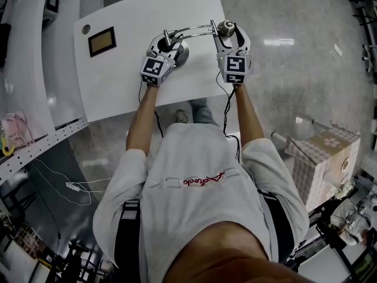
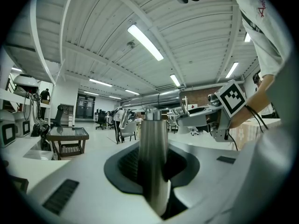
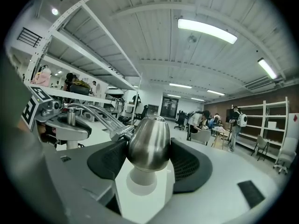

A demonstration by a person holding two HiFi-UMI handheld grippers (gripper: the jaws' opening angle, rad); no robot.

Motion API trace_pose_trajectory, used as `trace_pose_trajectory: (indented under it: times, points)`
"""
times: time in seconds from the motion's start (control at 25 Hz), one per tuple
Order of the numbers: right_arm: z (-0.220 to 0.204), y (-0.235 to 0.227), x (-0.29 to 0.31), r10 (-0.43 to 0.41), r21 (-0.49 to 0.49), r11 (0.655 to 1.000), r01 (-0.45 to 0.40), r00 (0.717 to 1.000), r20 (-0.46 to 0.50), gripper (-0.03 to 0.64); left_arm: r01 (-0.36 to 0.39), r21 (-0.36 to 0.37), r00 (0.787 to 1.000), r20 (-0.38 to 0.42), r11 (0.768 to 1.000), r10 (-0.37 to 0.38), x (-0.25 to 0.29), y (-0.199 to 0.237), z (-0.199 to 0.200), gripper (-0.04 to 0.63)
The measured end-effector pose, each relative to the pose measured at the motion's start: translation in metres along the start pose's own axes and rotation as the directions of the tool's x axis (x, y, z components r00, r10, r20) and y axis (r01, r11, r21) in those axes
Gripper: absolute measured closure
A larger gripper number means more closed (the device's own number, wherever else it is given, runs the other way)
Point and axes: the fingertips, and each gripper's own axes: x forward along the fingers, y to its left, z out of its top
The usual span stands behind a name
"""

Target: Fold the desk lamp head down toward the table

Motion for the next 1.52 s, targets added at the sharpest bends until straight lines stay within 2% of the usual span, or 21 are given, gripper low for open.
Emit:
trace_pose_trajectory:
  times: [0.36, 0.52, 0.72, 0.84, 0.96, 1.04, 1.4, 1.52]
  points:
    - [0.000, 0.004, 0.001, 0.004, -0.019, 1.000, -0.004, 1.000, 0.000, 0.324, 0.001, -0.020, 1.000, -0.011, 1.000, -0.001, -0.002, 0.004, -0.002, 0.478]
    - [-0.003, 0.004, -0.005, -0.010, -0.012, 1.000, 0.010, 1.000, -0.018, 0.324, -0.018, -0.021, 1.000, -0.008, 1.000, 0.018, -0.006, 0.008, 0.001, 0.402]
    - [-0.007, 0.006, -0.020, -0.028, -0.005, 1.000, 0.028, 0.999, -0.028, 0.332, -0.045, -0.019, 0.999, -0.012, 0.999, 0.044, -0.018, 0.009, -0.001, 0.402]
    - [-0.003, 0.006, -0.031, -0.044, -0.007, 0.999, 0.044, 0.999, -0.017, 0.398, -0.053, -0.019, 0.998, -0.015, 0.998, 0.053, -0.025, 0.009, -0.002, 0.399]
    - [0.004, 0.005, -0.045, -0.065, 0.006, 0.998, 0.065, 0.998, 0.011, 0.538, -0.059, -0.016, 0.998, -0.011, 0.998, 0.059, -0.032, 0.008, 0.000, 0.399]
    - [0.006, 0.008, -0.052, -0.070, 0.011, 0.998, 0.070, 0.997, 0.020, 0.586, -0.065, -0.017, 0.998, -0.014, 0.998, 0.065, -0.037, 0.007, -0.002, 0.399]
    - [0.012, 0.033, -0.078, -0.028, 0.020, 0.999, 0.028, 0.999, 0.029, 0.594, -0.073, 0.001, 0.997, -0.007, 0.997, 0.073, -0.061, -0.005, 0.005, 0.401]
    - [0.015, 0.042, -0.087, -0.018, 0.030, 0.999, 0.017, 0.999, 0.033, 0.594, -0.073, 0.014, 0.997, 0.000, 0.997, 0.073, -0.072, -0.011, 0.008, 0.436]
